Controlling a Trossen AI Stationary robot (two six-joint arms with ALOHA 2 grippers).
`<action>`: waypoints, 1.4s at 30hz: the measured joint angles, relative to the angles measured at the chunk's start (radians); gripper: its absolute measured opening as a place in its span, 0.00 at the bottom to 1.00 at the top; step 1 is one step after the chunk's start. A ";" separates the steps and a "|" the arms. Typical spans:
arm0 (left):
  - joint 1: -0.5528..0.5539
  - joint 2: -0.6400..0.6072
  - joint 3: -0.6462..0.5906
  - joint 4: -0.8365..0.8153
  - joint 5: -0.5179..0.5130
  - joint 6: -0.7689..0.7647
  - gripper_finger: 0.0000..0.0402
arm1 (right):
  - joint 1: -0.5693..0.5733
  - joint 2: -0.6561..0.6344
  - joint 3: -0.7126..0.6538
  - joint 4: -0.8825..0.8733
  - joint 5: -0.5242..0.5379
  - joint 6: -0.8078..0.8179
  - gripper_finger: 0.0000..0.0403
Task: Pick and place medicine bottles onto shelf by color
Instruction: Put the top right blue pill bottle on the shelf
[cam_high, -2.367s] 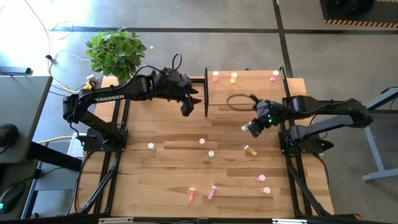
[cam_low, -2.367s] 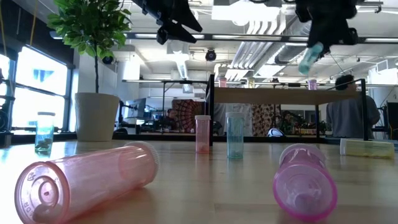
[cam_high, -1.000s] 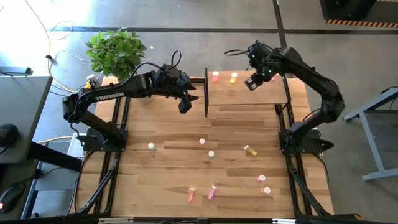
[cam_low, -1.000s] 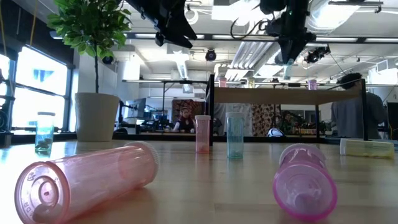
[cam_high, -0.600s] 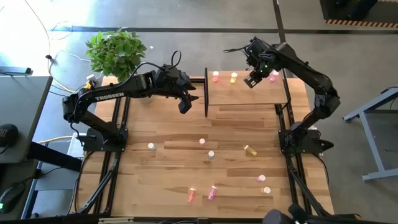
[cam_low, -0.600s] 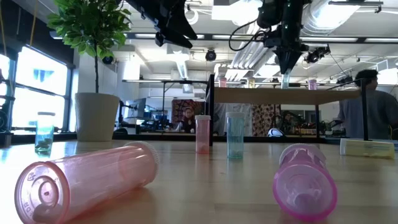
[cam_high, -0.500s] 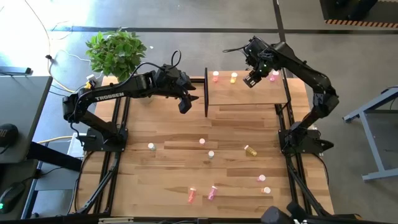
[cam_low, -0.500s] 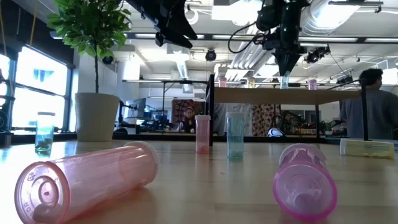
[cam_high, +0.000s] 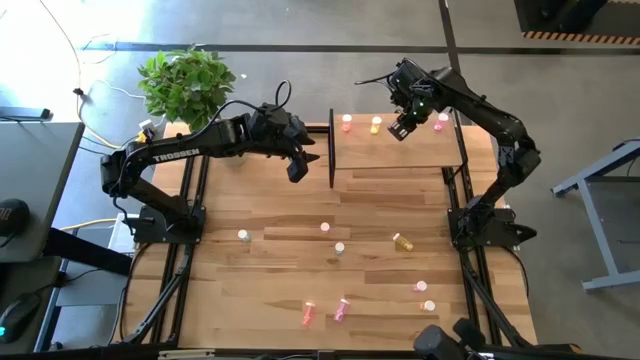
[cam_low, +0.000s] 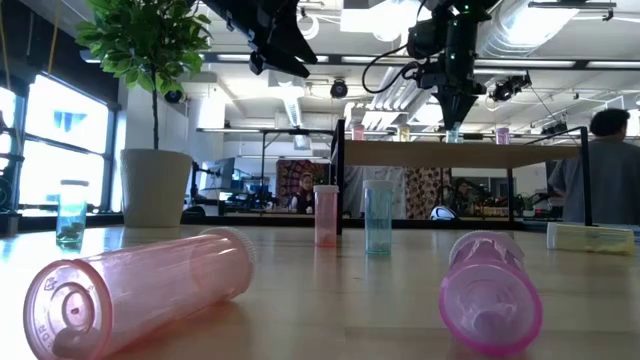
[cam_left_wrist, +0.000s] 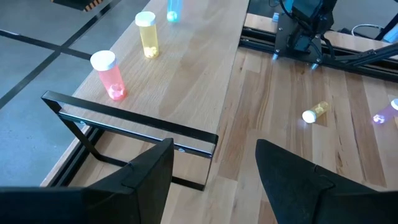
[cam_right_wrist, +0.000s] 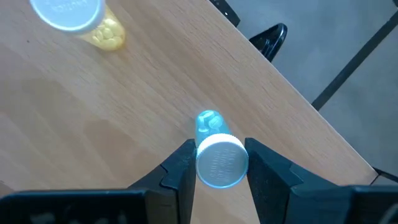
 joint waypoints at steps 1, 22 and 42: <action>0.000 0.000 0.000 0.000 0.000 0.000 0.54 | 0.000 0.000 0.000 0.000 -0.001 -0.001 0.28; 0.000 0.000 0.000 0.000 0.000 0.000 0.54 | 0.000 0.000 0.000 -0.006 0.002 -0.001 0.28; 0.000 0.000 0.000 0.000 0.000 0.001 0.54 | 0.001 0.004 -0.001 -0.006 0.005 0.011 0.28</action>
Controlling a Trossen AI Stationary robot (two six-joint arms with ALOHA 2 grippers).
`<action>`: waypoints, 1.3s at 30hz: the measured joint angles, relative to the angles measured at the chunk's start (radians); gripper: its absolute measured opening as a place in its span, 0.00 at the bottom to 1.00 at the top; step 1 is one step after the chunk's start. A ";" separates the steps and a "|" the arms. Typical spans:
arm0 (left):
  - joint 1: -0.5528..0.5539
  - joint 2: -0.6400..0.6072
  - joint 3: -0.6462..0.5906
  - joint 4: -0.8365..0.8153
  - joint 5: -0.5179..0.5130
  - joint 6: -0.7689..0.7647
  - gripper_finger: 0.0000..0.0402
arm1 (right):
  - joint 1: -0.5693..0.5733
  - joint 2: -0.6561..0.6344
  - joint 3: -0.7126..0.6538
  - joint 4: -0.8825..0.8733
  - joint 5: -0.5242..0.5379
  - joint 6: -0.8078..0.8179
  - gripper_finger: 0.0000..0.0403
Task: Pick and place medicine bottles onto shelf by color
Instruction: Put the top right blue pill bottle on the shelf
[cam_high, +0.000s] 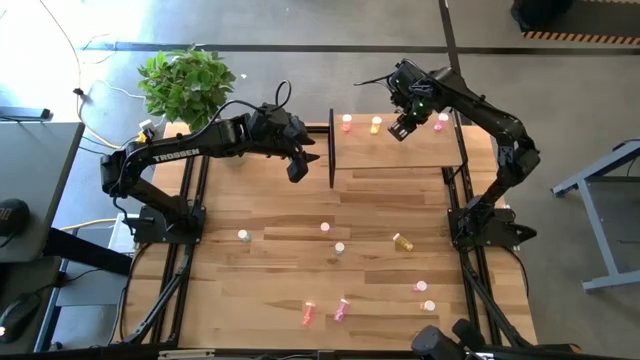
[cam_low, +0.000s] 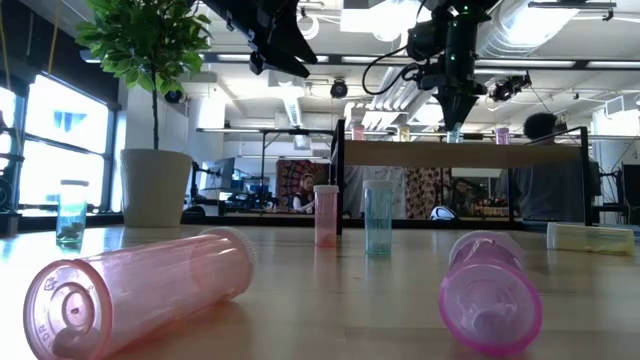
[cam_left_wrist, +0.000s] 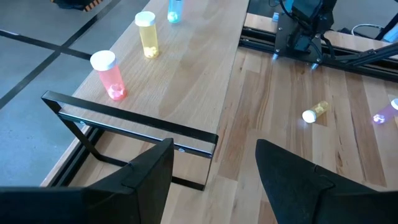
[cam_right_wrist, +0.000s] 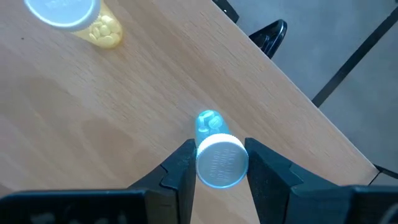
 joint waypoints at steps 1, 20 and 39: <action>0.000 0.000 0.000 0.000 0.000 0.000 0.54 | 0.000 0.000 0.000 -0.002 0.000 0.008 0.28; 0.000 0.000 0.000 0.000 0.000 0.001 0.54 | 0.000 0.000 0.000 -0.015 -0.002 0.006 0.32; 0.000 0.000 0.000 0.000 0.000 0.001 0.54 | 0.001 0.000 0.000 0.000 0.051 -0.013 0.38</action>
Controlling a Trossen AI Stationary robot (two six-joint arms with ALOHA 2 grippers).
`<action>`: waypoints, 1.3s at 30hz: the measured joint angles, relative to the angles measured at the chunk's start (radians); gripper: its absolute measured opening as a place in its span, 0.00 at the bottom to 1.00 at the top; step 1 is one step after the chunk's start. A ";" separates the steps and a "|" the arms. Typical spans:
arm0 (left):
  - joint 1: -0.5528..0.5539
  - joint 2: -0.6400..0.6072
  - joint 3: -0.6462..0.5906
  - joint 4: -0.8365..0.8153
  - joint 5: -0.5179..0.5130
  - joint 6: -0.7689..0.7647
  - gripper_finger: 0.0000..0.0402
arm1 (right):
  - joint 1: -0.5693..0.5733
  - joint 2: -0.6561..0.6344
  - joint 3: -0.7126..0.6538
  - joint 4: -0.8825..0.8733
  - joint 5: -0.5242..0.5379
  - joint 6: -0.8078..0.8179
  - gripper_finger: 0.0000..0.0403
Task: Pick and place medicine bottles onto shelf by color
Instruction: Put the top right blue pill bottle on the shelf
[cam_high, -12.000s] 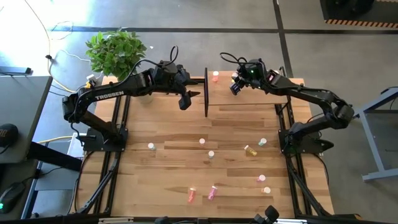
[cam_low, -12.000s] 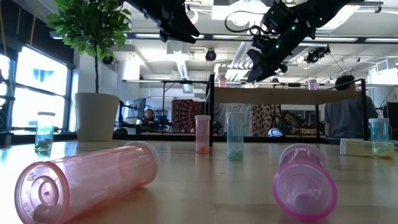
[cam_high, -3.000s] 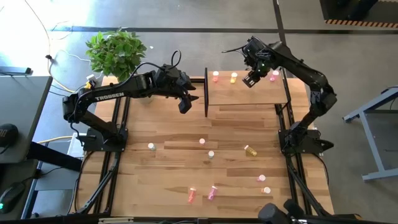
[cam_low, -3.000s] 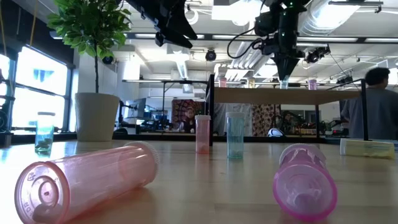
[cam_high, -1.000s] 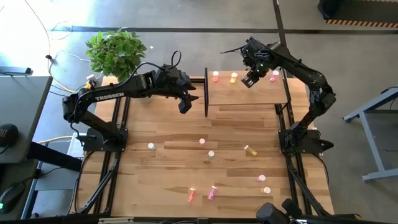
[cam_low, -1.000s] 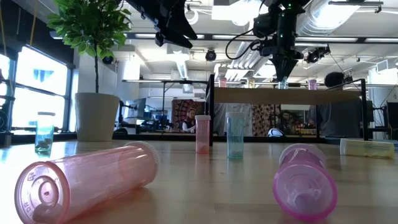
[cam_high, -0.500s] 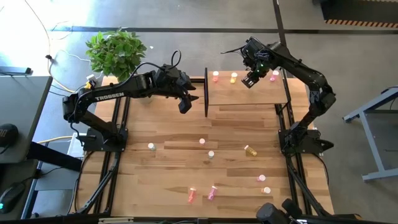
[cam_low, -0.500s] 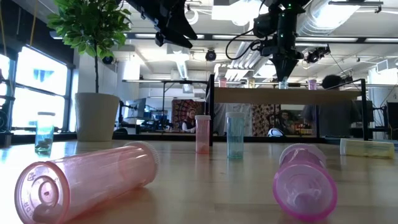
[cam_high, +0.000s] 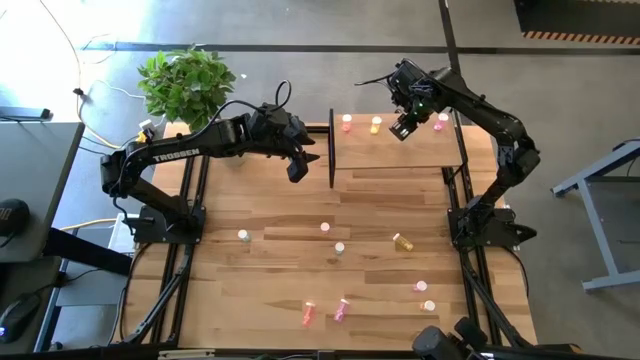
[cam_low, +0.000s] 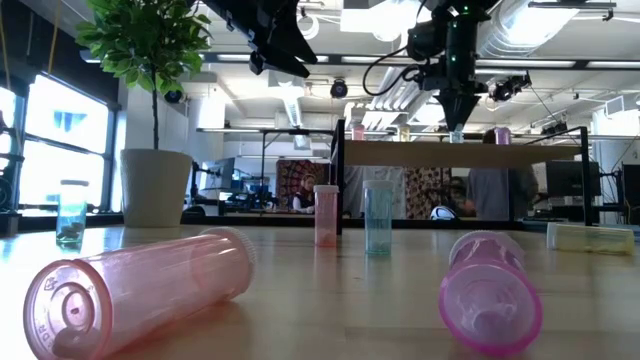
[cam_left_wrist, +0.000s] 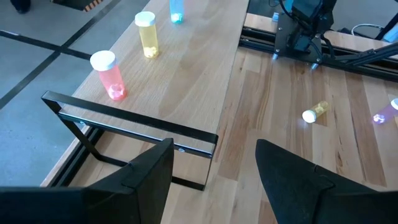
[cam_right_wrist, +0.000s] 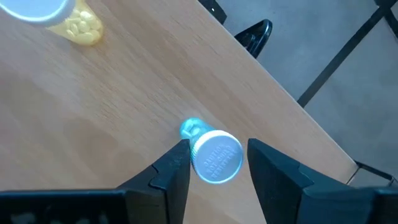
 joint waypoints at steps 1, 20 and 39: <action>0.000 0.000 0.000 0.000 0.000 0.000 0.54 | 0.000 0.000 0.000 0.003 0.000 0.000 0.38; 0.000 0.000 0.000 0.000 0.000 0.000 0.54 | 0.000 0.000 0.000 0.039 0.036 0.027 0.38; 0.000 0.000 0.000 -0.001 0.000 0.015 0.54 | 0.000 0.000 0.000 0.038 0.034 0.027 0.38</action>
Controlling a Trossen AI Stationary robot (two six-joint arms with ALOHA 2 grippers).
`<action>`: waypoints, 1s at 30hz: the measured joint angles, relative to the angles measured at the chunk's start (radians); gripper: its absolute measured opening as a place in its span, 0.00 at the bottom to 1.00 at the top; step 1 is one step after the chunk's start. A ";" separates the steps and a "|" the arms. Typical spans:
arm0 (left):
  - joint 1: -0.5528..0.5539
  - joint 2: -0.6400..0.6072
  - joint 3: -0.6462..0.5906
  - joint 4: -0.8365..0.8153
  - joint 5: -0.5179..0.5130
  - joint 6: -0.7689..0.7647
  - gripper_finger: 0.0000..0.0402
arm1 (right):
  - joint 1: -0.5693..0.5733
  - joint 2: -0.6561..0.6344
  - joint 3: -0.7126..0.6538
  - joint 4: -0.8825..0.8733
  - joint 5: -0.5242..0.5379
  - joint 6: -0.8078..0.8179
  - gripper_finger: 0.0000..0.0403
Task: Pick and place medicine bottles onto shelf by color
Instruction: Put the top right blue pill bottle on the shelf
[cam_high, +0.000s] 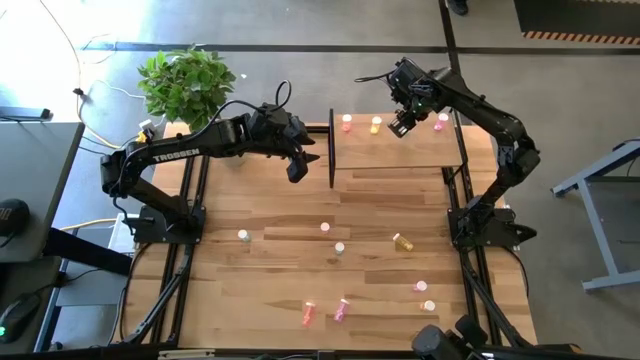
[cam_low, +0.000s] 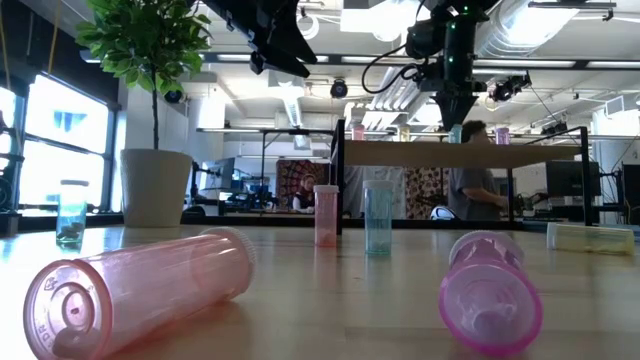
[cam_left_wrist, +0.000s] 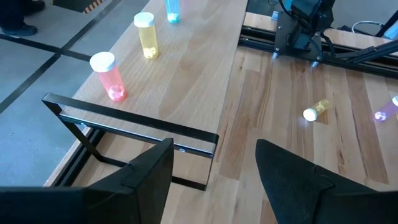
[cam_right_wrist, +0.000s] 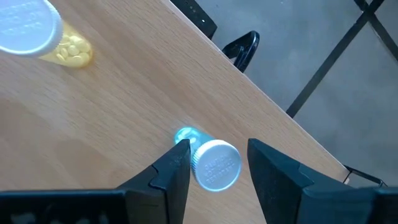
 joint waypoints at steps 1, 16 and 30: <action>0.000 0.000 0.000 0.000 0.000 0.000 0.54 | 0.000 0.000 0.000 0.000 0.000 0.000 0.38; 0.000 0.000 0.000 0.000 0.000 0.001 0.54 | 0.000 0.000 0.000 0.000 -0.001 0.021 0.38; 0.000 0.000 0.000 0.000 0.000 0.011 0.54 | 0.002 0.000 0.000 0.007 -0.004 0.030 0.38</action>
